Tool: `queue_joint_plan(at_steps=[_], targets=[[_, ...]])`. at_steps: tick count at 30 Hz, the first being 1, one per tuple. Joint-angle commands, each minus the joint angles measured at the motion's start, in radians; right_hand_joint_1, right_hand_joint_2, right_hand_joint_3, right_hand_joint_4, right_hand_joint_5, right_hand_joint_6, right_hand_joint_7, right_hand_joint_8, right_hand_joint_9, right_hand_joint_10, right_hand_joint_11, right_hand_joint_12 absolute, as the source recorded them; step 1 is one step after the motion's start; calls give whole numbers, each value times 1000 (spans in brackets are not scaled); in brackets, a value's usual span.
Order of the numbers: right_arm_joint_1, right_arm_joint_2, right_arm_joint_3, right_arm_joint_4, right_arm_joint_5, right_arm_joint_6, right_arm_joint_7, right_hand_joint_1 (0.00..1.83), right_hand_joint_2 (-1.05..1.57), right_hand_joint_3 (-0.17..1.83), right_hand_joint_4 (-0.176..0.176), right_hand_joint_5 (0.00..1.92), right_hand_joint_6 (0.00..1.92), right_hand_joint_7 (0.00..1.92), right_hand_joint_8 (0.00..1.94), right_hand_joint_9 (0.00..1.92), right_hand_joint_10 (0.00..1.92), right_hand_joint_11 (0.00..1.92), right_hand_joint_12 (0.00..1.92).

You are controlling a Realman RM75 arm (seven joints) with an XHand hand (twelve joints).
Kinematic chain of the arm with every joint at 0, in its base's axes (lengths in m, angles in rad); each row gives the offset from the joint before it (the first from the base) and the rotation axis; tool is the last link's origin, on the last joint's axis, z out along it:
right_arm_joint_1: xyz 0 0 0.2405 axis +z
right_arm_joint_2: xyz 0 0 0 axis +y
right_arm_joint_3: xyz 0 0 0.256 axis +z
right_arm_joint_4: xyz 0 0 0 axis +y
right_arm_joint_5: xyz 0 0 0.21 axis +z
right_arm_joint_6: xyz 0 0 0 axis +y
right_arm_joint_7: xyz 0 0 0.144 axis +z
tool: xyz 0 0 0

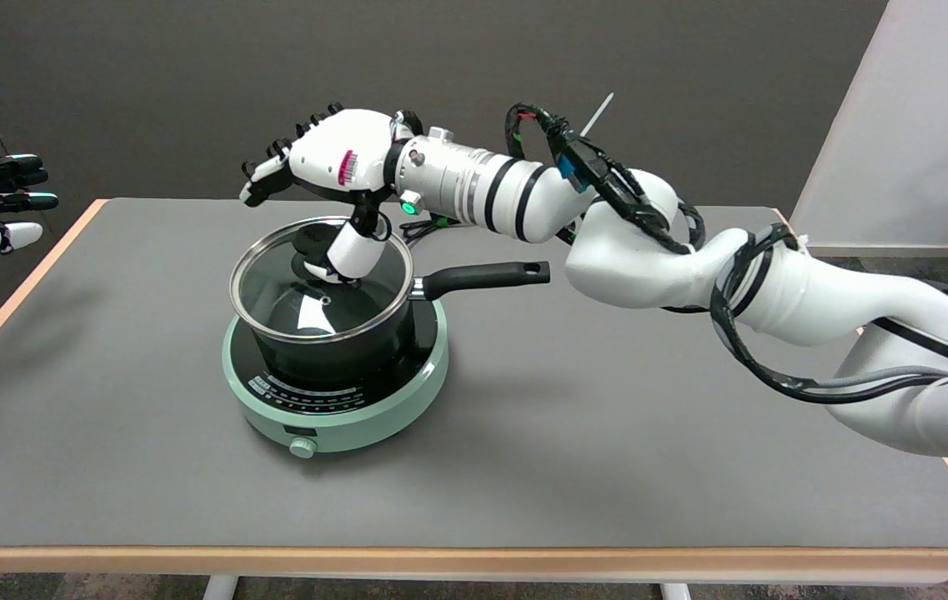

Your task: Pick up the pot lid.

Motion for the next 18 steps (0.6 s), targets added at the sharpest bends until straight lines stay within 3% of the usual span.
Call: queue_joint_plan(at_steps=[1, 18], targets=[[-13, -17, -2, -88, 1, -2, -6, 847, 550, 979, 143, 479, 208, 555, 175, 589, 348, 404, 736], [-24, 4, -1, -56, 58, -8, -7, 854, 551, 980, 144, 473, 205, 563, 177, 596, 353, 404, 732]])
